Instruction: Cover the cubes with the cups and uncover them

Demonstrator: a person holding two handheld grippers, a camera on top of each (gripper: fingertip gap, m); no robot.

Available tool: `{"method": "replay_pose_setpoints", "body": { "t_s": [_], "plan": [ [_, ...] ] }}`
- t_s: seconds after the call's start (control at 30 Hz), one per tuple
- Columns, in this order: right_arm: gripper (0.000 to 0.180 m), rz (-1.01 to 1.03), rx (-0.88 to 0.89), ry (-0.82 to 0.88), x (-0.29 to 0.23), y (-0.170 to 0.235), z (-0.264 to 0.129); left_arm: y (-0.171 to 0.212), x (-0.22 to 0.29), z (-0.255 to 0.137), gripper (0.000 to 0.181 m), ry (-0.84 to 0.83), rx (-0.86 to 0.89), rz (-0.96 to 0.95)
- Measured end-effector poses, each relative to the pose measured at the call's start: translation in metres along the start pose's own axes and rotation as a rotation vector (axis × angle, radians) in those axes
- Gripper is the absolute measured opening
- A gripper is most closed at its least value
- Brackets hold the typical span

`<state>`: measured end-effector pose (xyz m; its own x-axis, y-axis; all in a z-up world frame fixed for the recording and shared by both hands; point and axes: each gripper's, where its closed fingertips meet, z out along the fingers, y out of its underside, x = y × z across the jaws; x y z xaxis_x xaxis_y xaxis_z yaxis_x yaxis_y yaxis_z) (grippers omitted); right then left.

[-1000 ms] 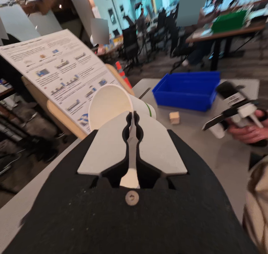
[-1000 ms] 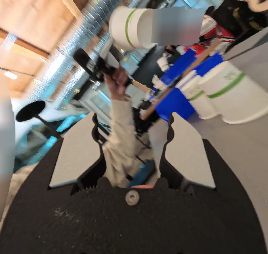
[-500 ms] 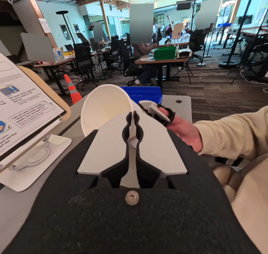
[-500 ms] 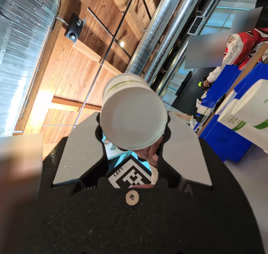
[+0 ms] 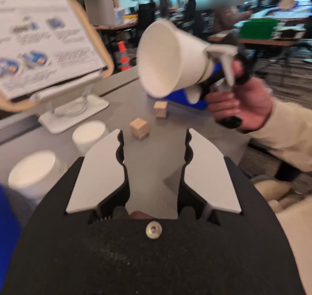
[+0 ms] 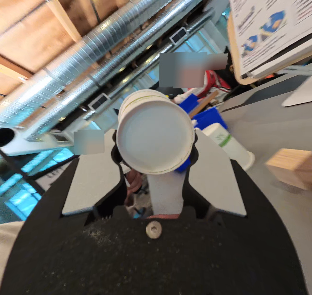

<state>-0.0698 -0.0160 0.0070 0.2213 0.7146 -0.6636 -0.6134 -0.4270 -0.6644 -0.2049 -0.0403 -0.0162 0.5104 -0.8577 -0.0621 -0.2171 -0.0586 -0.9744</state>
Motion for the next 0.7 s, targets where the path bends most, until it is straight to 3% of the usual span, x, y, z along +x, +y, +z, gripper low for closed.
{"method": "replay_pose_setpoints", "body": {
  "t_s": [0.17,0.37,0.53,0.7],
  "plan": [
    [0.082,-0.127,0.012,0.195,0.019,0.023,-0.051,0.084,-0.034,-0.021,0.064,-0.401,-0.074,-0.124],
    [0.082,-0.303,-0.097,0.362,0.026,0.023,-0.066,0.090,-0.032,-0.021,0.060,-0.384,-0.081,-0.186],
    [0.082,-0.566,-0.518,0.572,0.059,-0.013,-0.042,0.096,-0.029,-0.018,0.057,-0.389,-0.106,-0.153],
    [0.082,-0.648,-0.949,0.687,0.114,-0.009,-0.001,0.101,-0.027,-0.014,0.055,-0.381,-0.138,-0.130]
  ]
}}
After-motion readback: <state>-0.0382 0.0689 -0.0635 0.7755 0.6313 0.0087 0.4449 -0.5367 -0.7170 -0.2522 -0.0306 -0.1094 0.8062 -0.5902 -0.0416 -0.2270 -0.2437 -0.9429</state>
